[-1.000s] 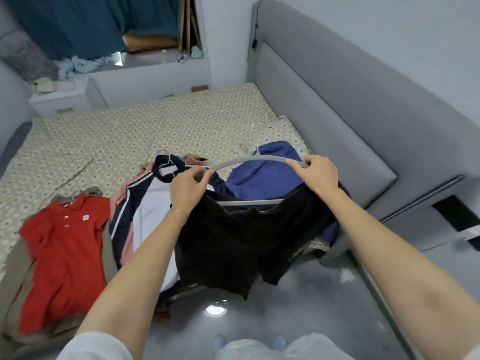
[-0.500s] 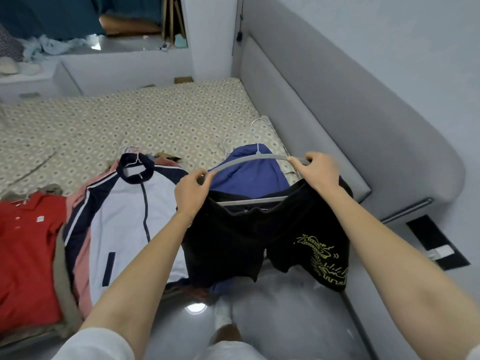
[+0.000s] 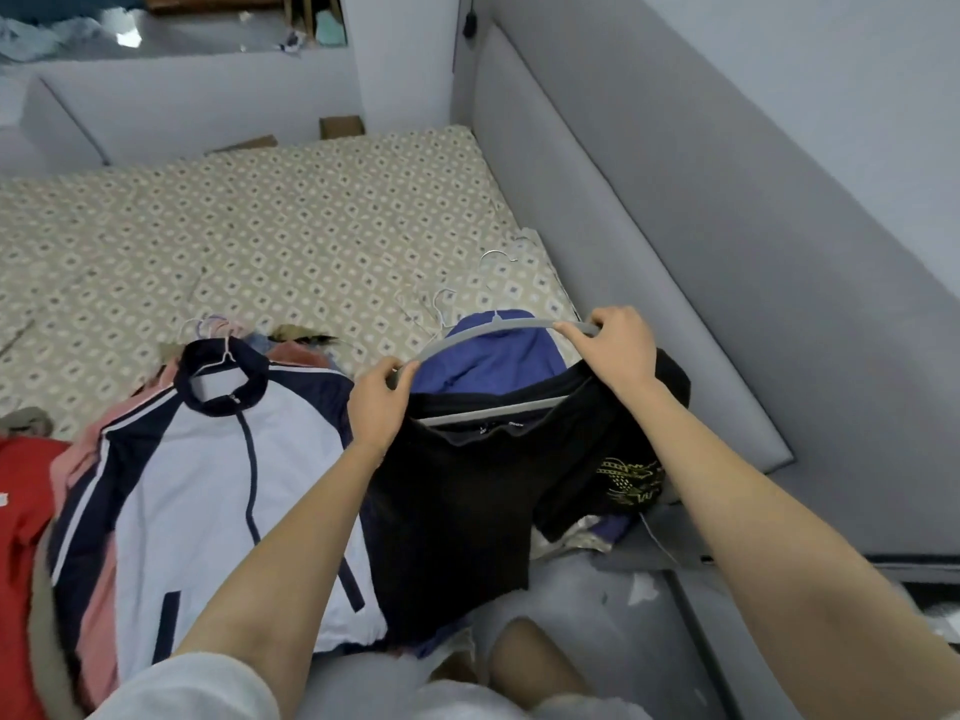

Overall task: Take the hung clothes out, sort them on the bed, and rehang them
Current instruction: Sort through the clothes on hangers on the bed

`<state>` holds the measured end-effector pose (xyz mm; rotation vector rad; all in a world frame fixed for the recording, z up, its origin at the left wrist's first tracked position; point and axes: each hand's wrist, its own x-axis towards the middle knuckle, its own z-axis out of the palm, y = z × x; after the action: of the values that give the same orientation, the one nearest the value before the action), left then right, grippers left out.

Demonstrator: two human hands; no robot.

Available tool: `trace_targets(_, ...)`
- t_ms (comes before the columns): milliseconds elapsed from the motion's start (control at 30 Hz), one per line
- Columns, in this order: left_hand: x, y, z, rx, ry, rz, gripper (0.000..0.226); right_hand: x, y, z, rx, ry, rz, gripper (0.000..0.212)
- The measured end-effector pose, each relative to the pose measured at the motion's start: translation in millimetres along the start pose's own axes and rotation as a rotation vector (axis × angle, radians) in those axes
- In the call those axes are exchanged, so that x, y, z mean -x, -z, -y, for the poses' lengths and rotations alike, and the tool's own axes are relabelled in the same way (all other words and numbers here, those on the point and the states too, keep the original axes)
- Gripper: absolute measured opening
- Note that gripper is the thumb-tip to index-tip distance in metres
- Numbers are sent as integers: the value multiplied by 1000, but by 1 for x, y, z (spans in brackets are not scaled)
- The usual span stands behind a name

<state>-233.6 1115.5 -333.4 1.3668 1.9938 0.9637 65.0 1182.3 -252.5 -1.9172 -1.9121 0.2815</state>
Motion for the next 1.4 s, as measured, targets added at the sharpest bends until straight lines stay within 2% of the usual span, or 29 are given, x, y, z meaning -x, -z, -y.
trace_targets(233,-70,-44,36,48,122,4,36,-76,-78,-13,35,25,50,52)
trace_targets(467,-140,-93,103,30,293,60,34,-140,-184,-31,3,49,258,36)
trace_targets(600,-156,-119,135,-43,360,167,36,-159,-227,-43,64,39,337,38)
trace_targets(733,-162,-135,144,-49,420,124,27,-176,-263,-46,127,51,362,36)
trace_targets(900,-165,-126,136,-170,306,127,30,-181,-279,-42,195,41,378,26)
trace_targets(967,-163,-115,134,-221,212,107,31,-174,-279,-34,217,60,397,31)
trace_targets(1067,-157,-99,137,-302,90,99,33,-155,-274,-11,219,191,415,39)
trace_targets(1233,-136,-60,137,-420,96,107,44,-114,-263,50,250,295,527,51)
trace_targets(1400,-91,10,151,-553,50,63,53,-57,-249,115,220,314,546,59)
